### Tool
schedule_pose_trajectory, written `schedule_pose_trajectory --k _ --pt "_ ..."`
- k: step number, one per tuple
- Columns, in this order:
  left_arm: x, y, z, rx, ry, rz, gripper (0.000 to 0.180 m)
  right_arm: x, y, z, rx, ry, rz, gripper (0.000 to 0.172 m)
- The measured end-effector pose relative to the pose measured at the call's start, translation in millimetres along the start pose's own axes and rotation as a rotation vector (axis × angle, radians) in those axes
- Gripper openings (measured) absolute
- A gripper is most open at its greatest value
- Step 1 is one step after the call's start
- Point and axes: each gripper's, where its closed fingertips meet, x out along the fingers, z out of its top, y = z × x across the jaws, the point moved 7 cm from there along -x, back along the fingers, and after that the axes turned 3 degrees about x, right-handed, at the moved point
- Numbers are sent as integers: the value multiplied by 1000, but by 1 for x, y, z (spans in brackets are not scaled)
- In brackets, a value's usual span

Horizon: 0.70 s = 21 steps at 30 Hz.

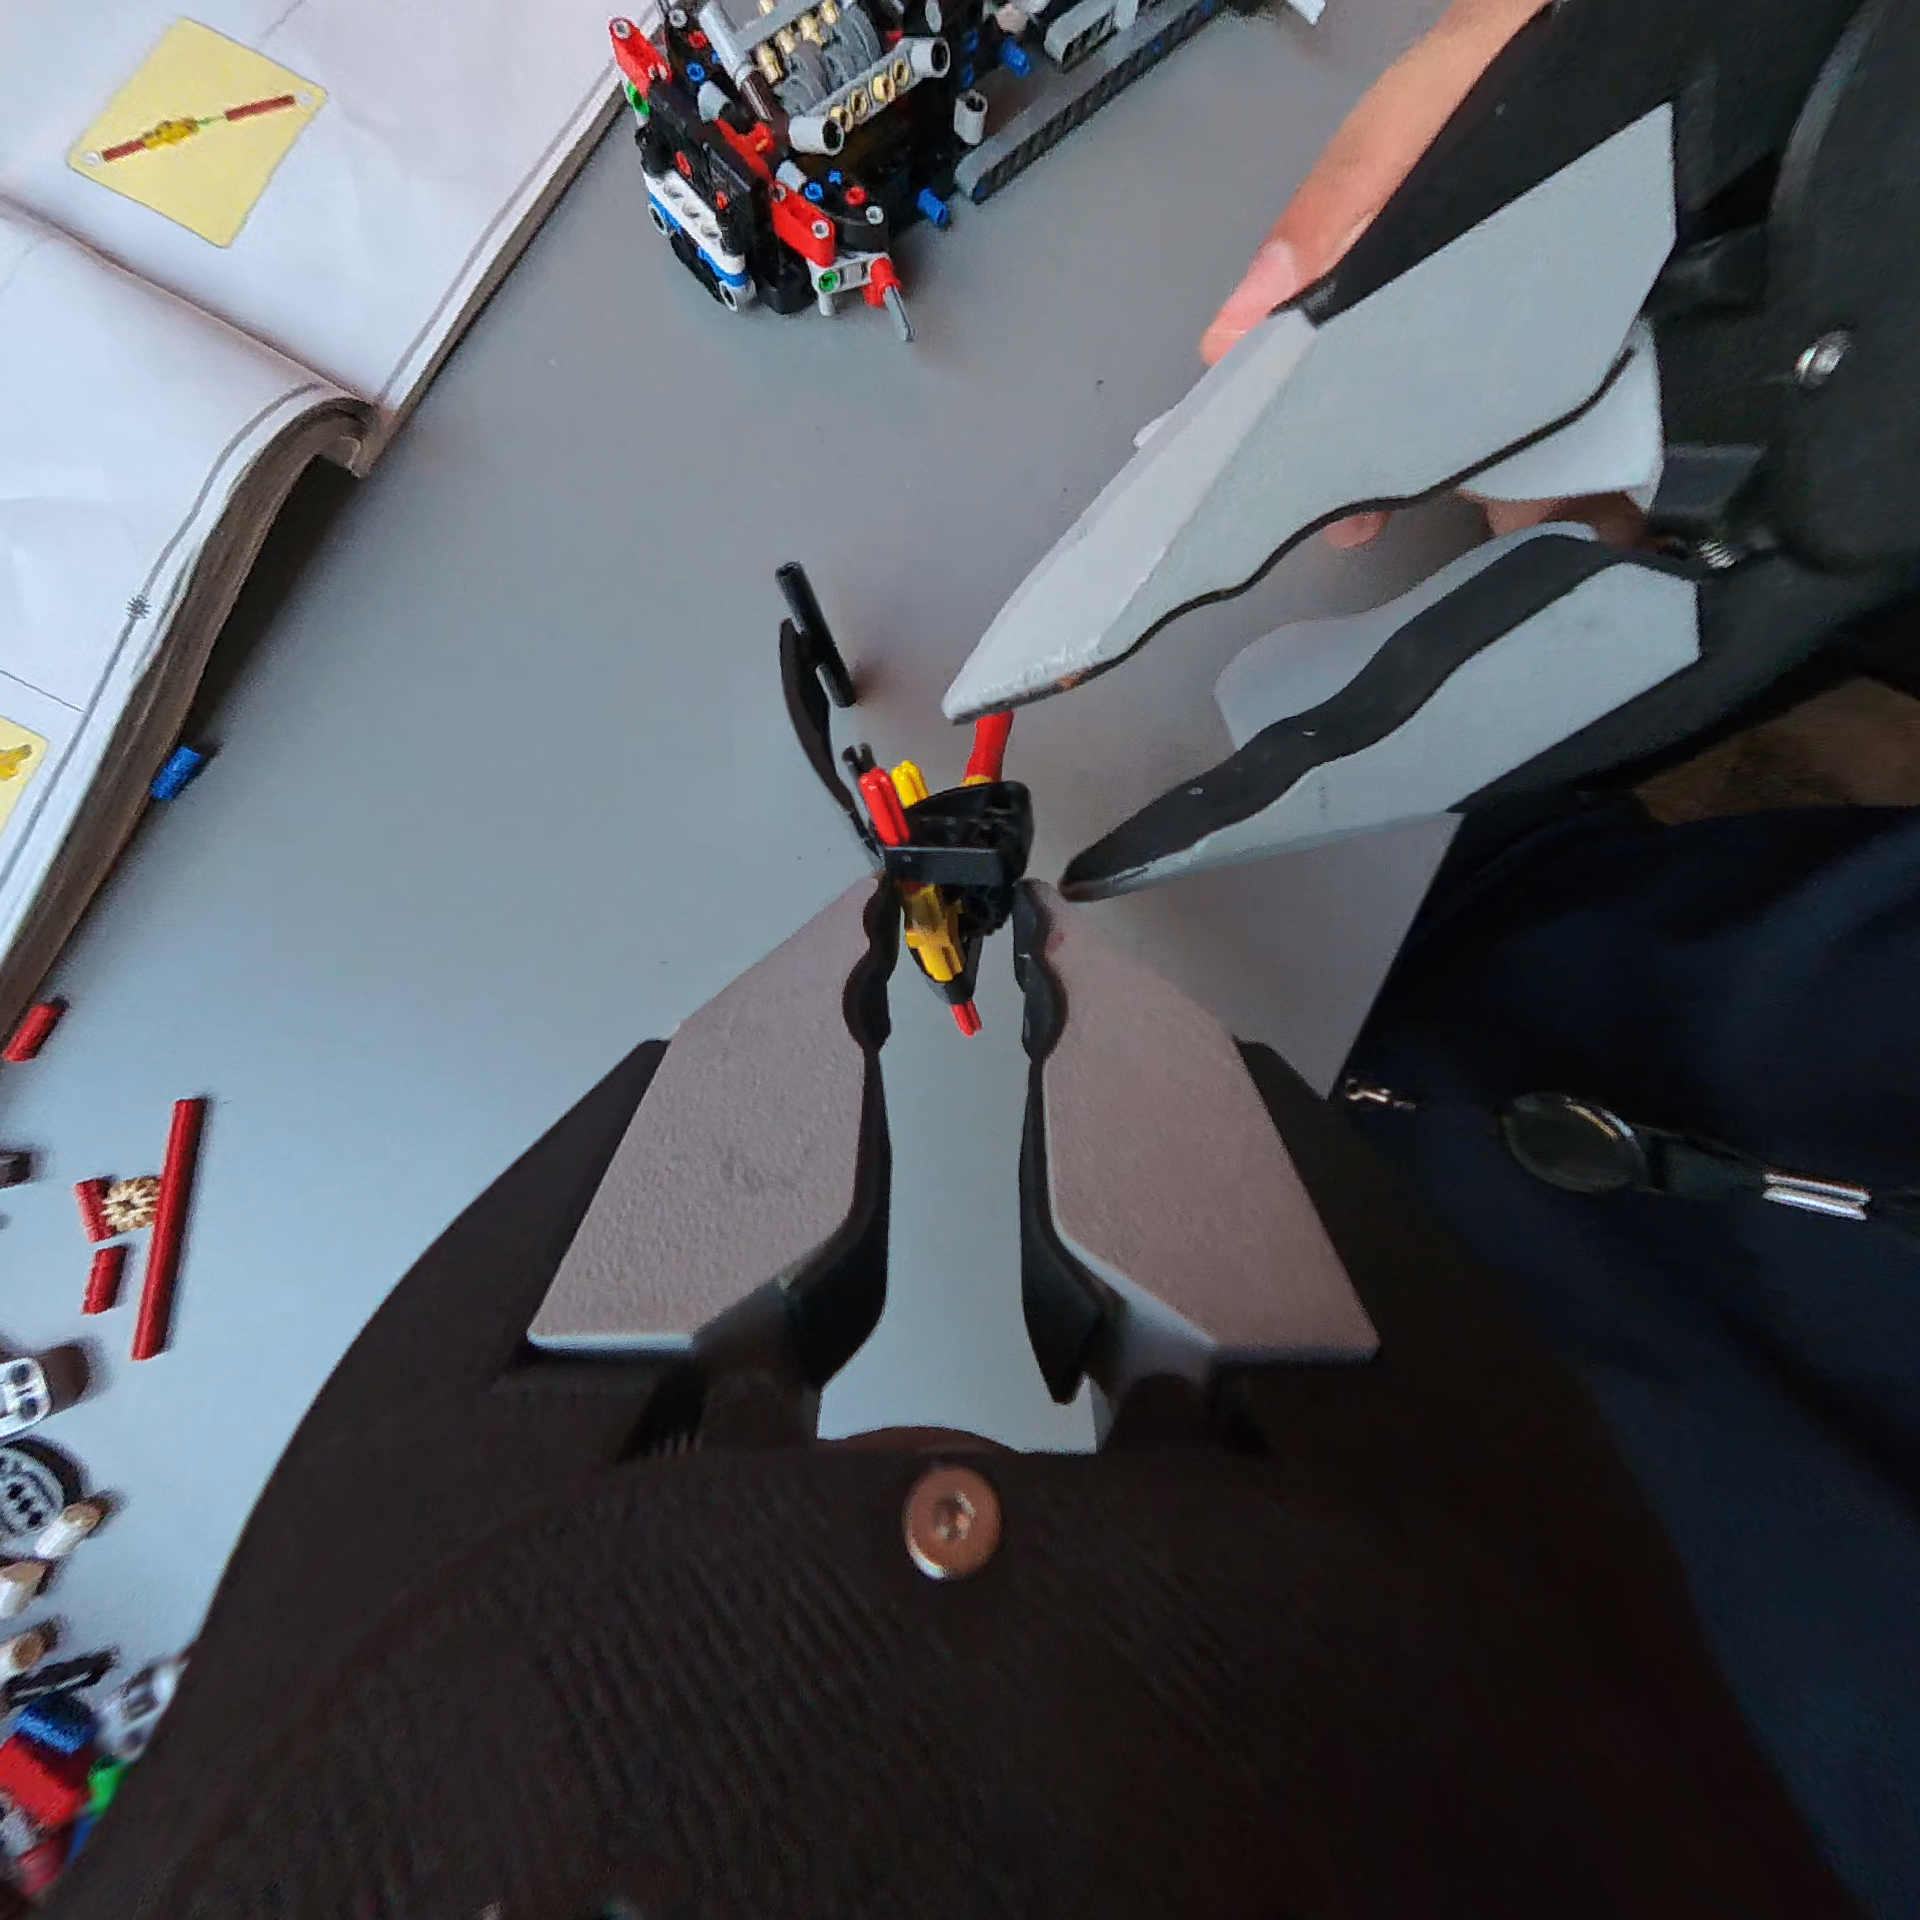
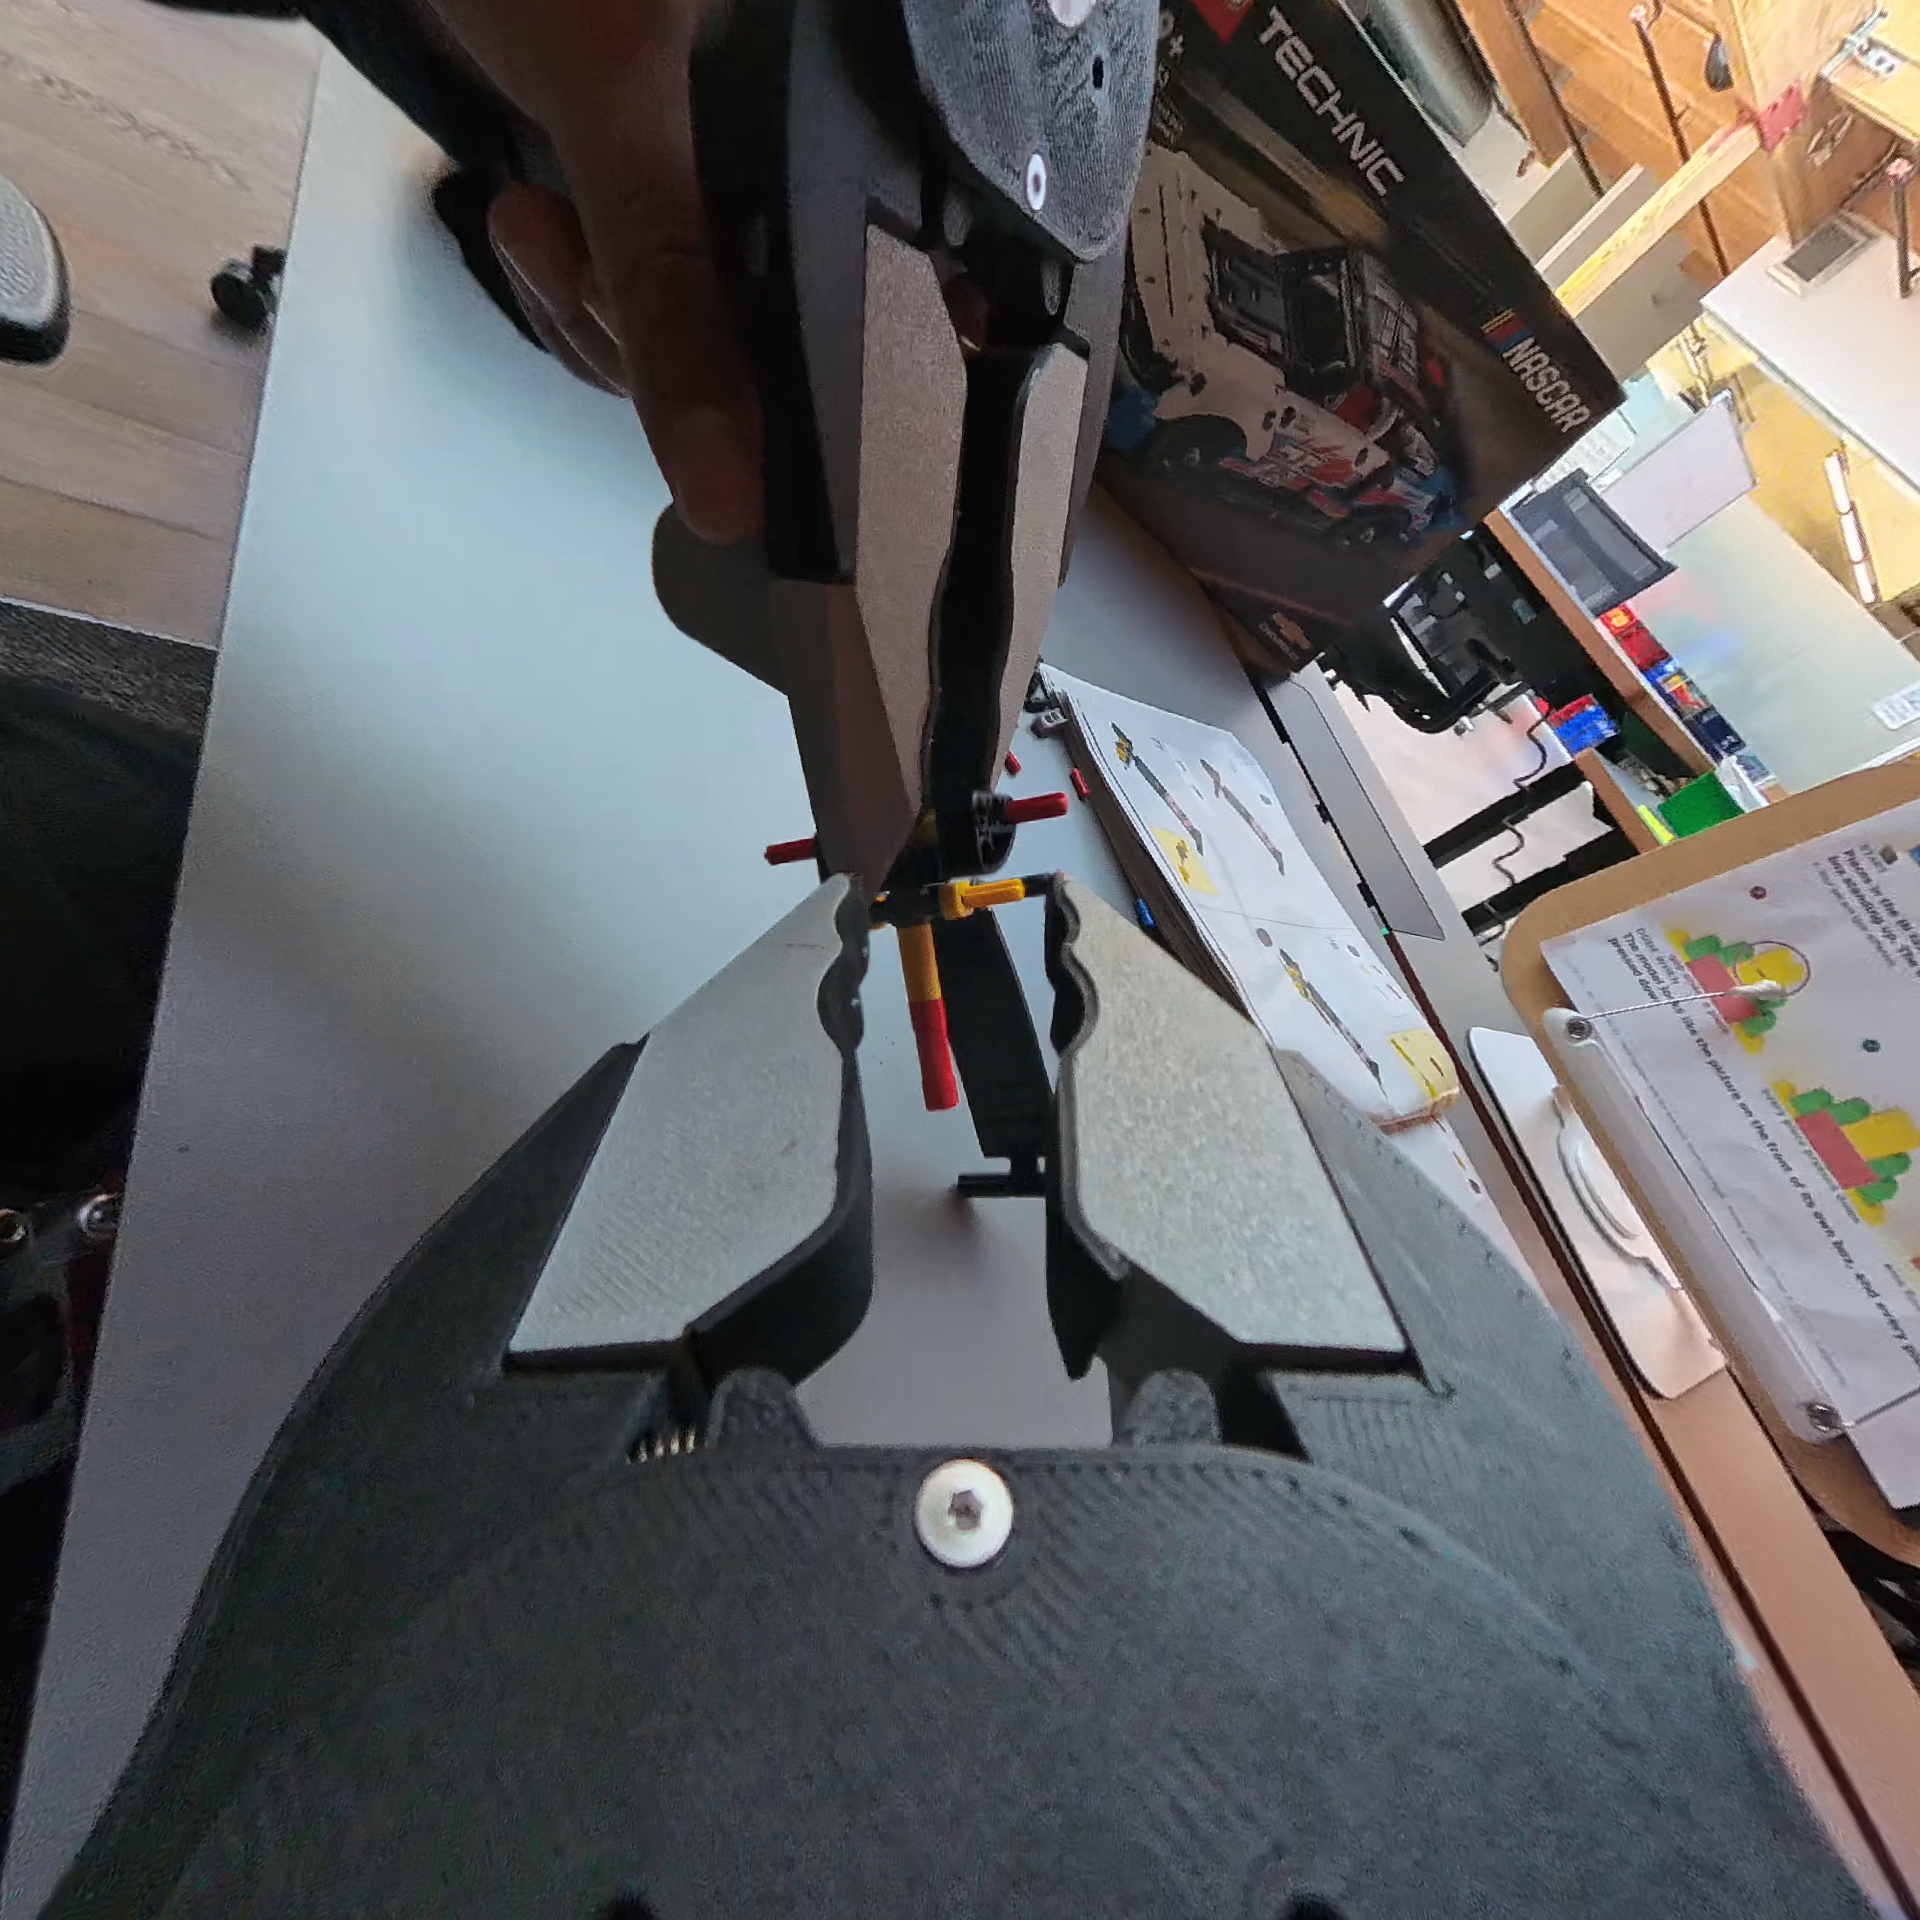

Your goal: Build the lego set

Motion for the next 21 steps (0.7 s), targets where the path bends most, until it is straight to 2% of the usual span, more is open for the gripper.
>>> schedule_pose_trajectory --k 8,13,17,21 --pt "-2 -11 2 44 -1 -14 19 -5 -13 -11 123 -5 0 25" --pt "-2 -12 3 -40 -49 -93 19 -10 -2 -2 -10 -6 -32 24" --pt "-4 -11 3 -54 -59 -108 19 -8 5 2 -117 12 -103 13" --pt "-3 -12 1 -56 -54 -117 19 -9 8 2 -161 5 -140 16"
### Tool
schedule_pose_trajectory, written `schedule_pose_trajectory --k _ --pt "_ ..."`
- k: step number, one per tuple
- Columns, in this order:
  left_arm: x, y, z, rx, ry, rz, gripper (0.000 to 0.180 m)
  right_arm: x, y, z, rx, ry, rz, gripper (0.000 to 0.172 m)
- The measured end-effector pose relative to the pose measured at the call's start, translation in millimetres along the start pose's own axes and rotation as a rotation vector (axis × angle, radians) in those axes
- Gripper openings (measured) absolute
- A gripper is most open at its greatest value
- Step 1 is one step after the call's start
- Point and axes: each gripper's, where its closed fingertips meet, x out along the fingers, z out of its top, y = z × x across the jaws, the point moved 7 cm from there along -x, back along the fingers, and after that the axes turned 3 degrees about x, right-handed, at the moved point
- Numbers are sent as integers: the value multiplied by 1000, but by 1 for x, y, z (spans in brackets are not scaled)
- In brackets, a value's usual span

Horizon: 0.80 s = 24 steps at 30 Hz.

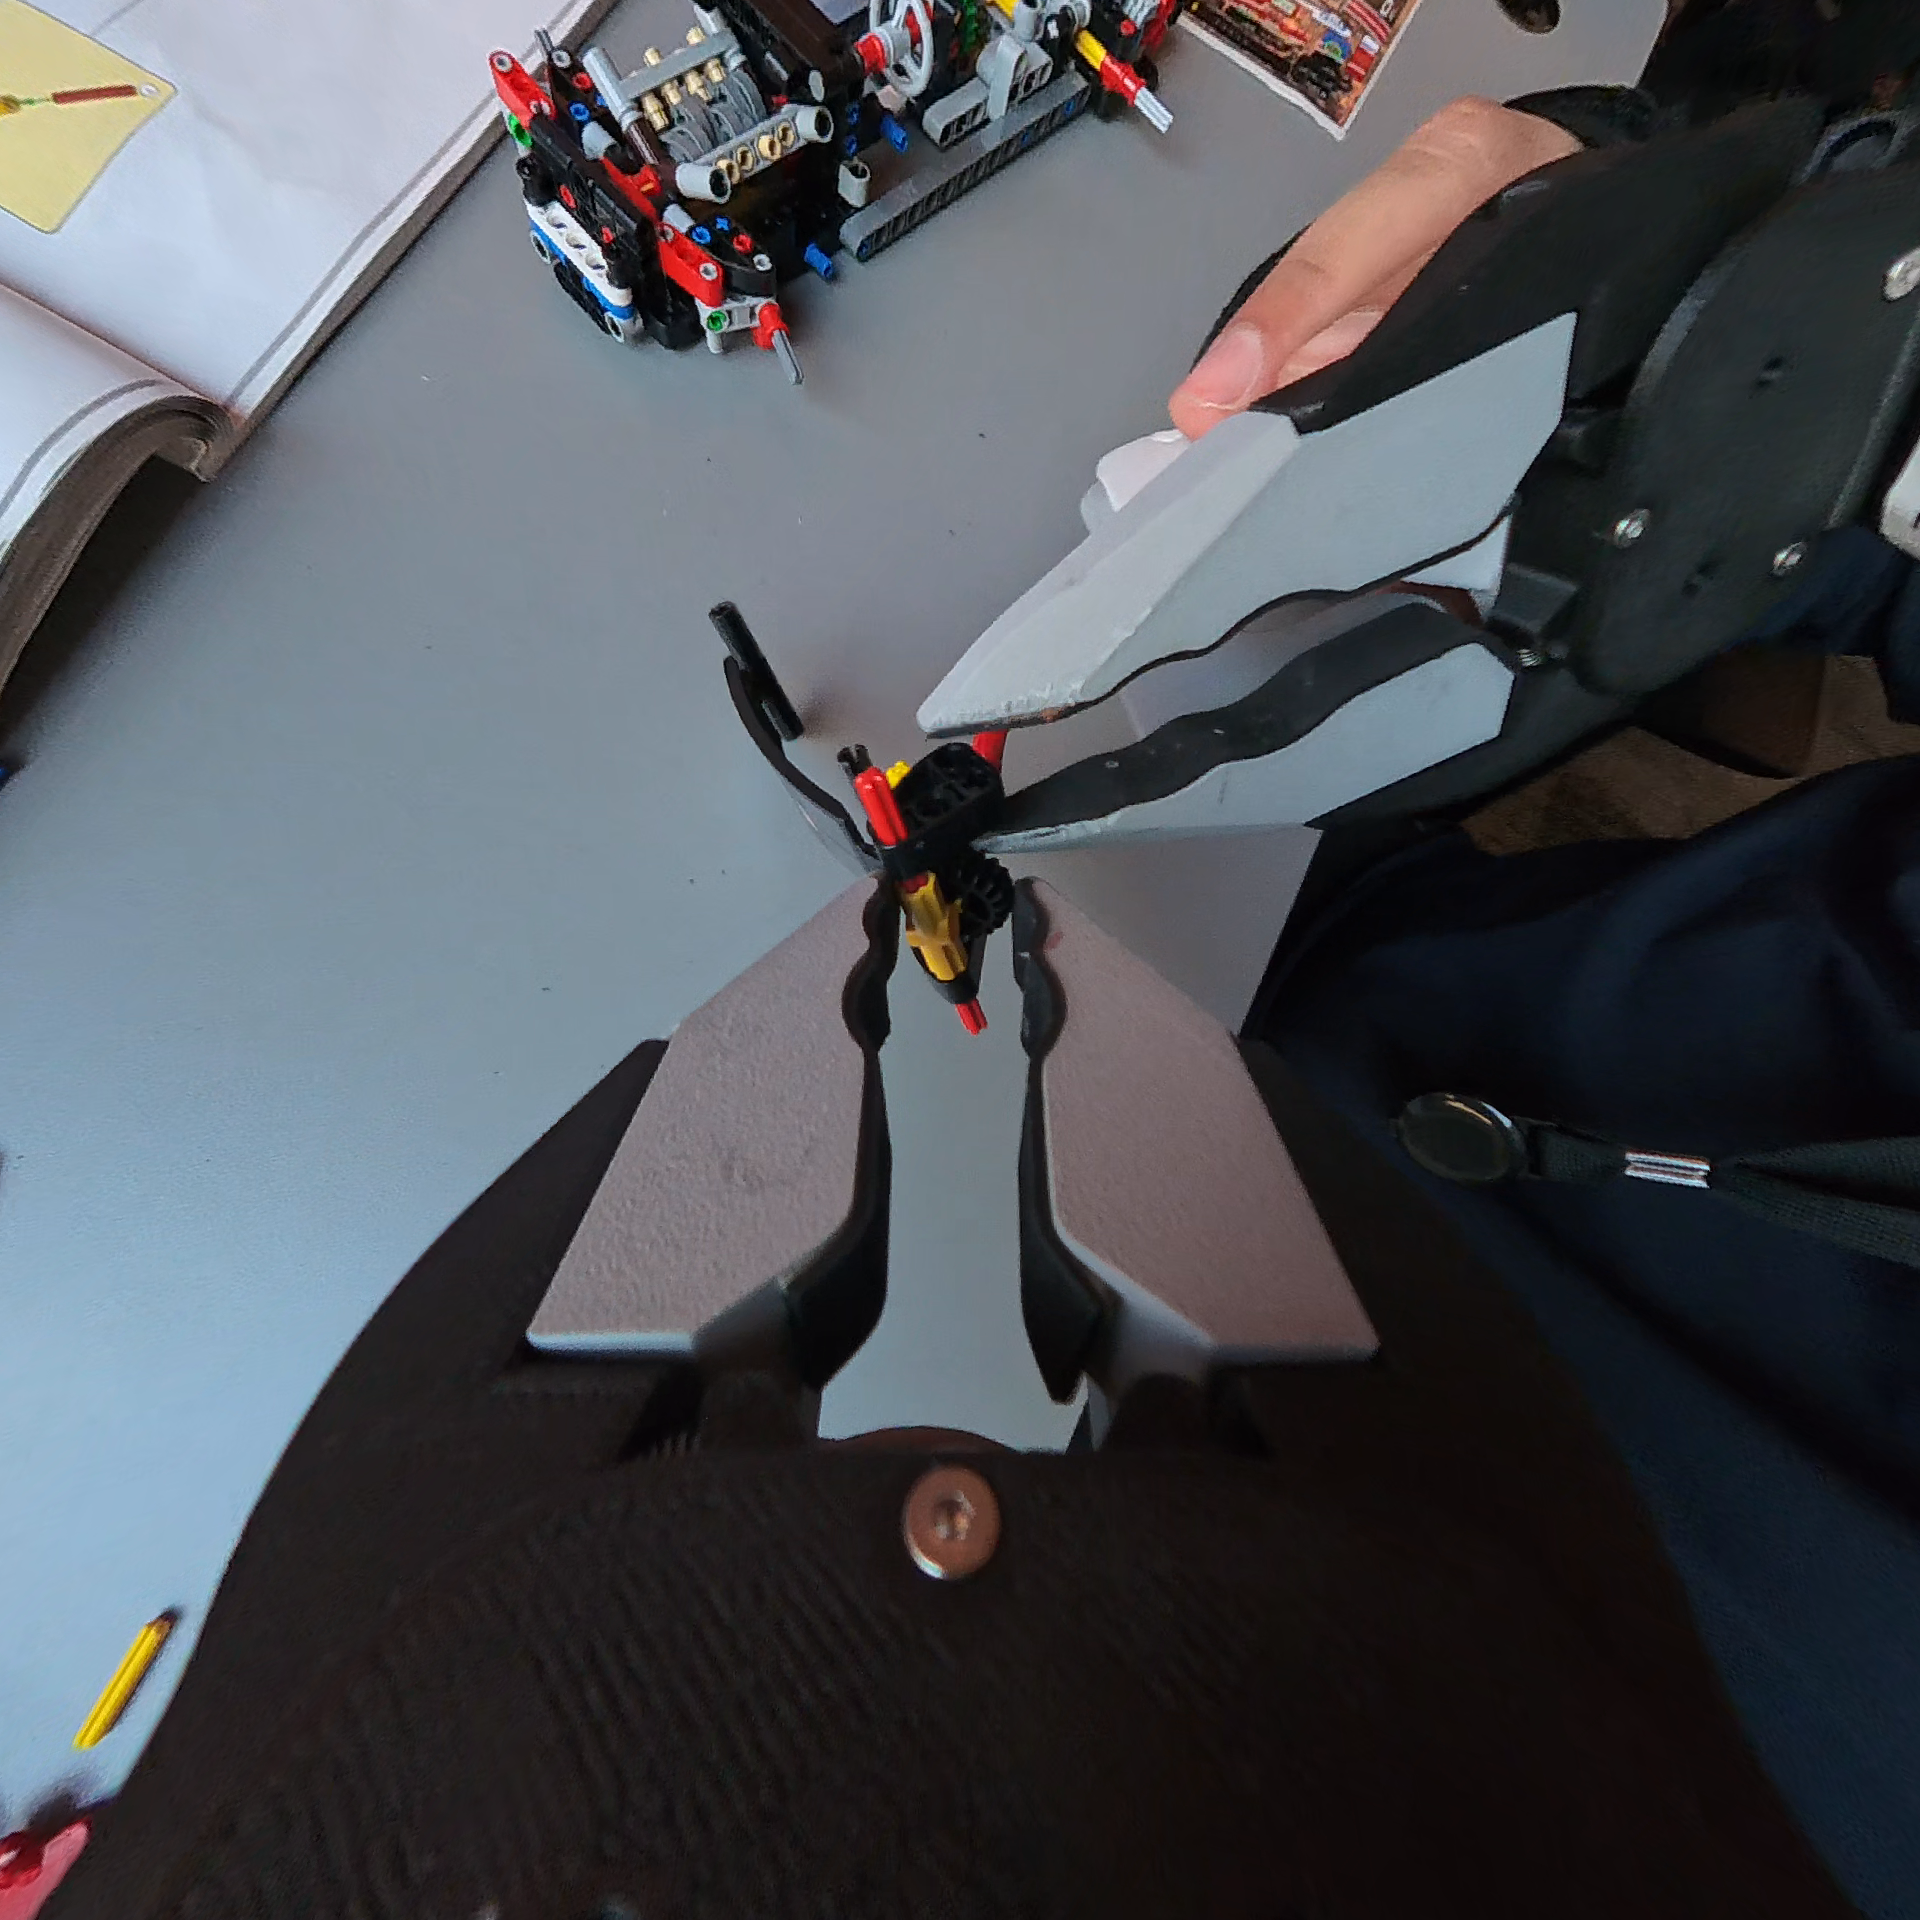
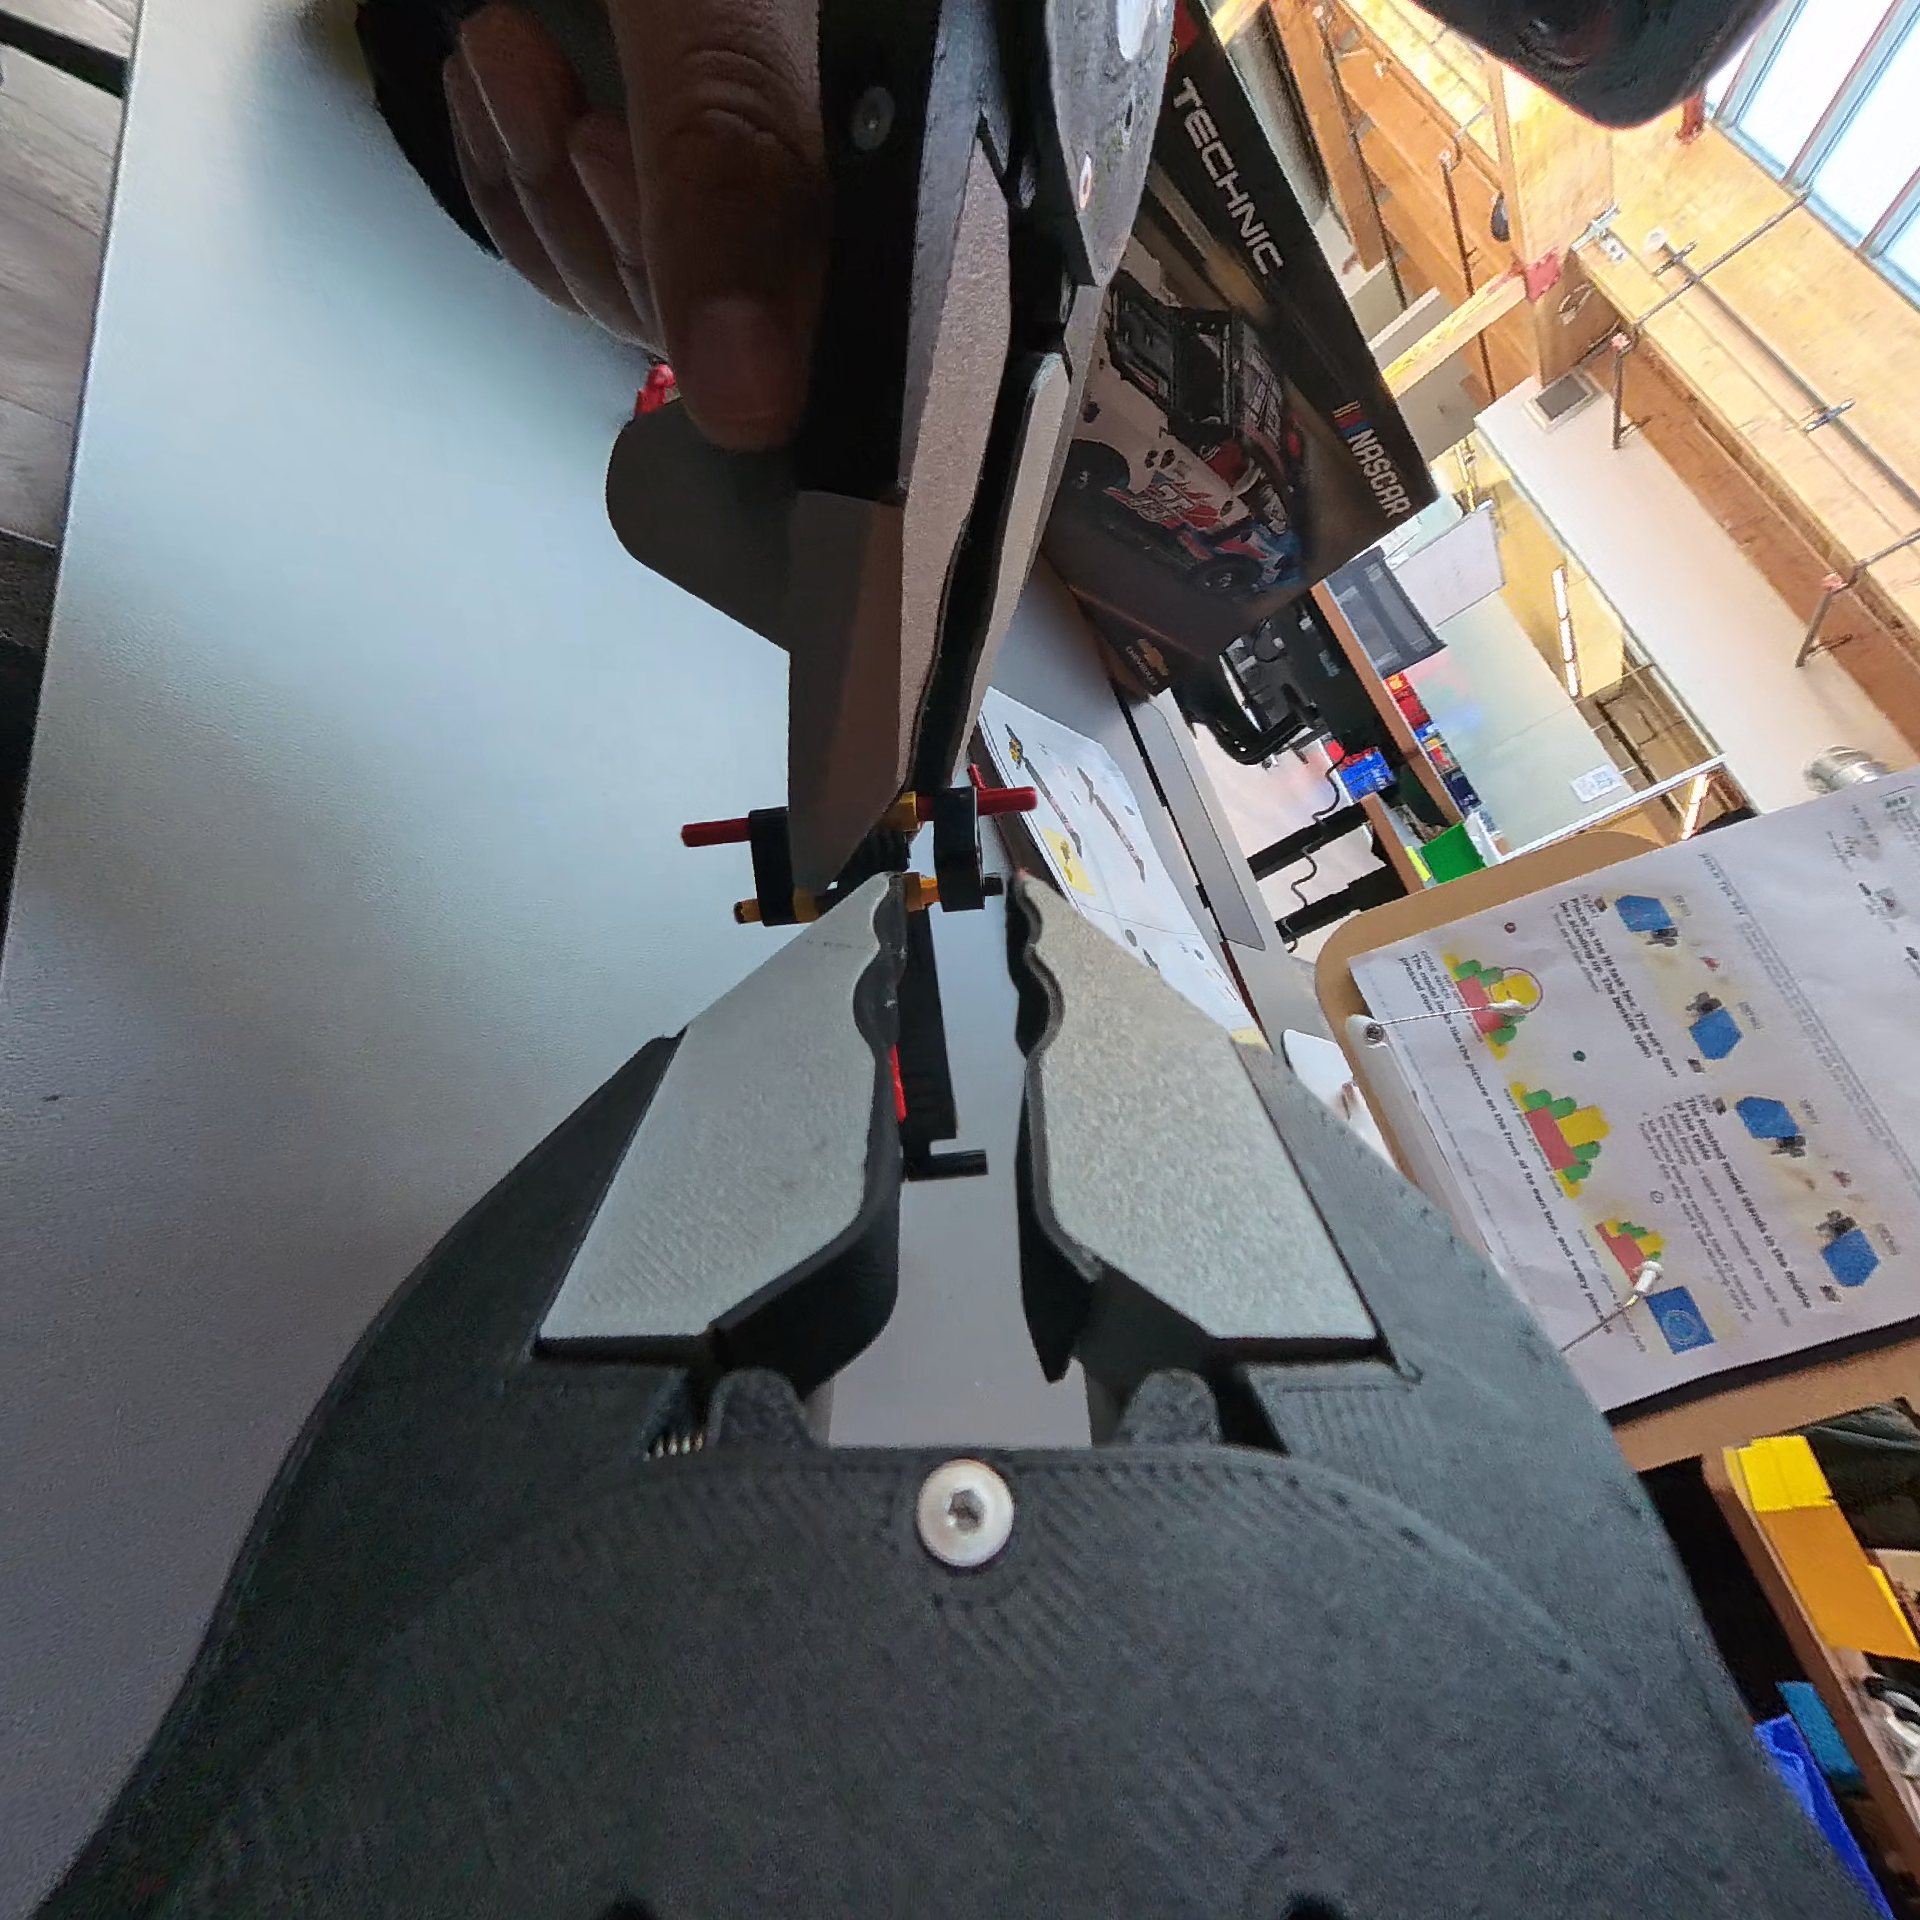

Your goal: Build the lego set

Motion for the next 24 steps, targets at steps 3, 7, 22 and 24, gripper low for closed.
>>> schedule_pose_trajectory --k 3,7,22,24 --pt "2 1 -3 -16 1 -24 19 0 3 -2 -27 -6 13 15" --pt "4 3 -6 -37 -11 -56 19 -1 -2 -4 8 -13 29 15" --pt "10 4 -4 -63 -68 -87 19 7 -2 0 -114 -5 -76 5" --pt "10 4 -5 -86 -97 -105 19 5 -5 0 -110 -8 -122 6"
